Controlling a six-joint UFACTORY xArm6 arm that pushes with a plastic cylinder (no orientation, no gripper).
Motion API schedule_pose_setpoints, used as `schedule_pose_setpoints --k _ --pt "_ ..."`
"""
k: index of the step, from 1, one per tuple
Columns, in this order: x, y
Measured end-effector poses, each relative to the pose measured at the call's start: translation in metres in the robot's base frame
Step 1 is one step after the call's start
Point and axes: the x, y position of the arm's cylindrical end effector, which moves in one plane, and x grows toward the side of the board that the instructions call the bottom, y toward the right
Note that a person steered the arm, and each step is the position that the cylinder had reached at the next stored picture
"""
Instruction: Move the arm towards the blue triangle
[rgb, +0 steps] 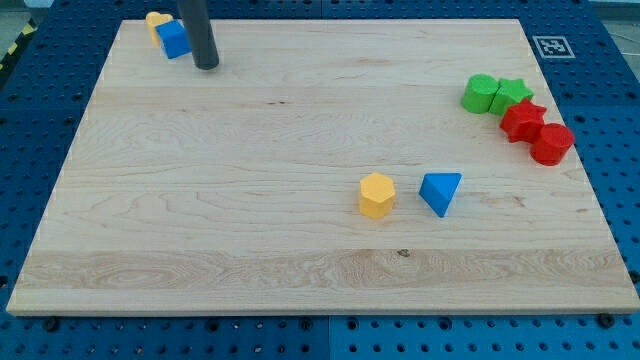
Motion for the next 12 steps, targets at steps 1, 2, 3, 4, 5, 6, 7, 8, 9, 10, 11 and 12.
schedule_pose_setpoints --k 1,2,3,4,5,6,7,8,9,10,11,12 --pt "0.000 0.020" --pt "0.001 0.038" --pt "0.007 0.041" --pt "0.012 0.041" --pt "0.016 0.042" --pt "0.018 0.050" --pt "0.023 0.066" --pt "0.026 0.074" --pt "0.026 0.080" --pt "0.032 0.082" --pt "0.046 0.098" --pt "0.046 0.099"
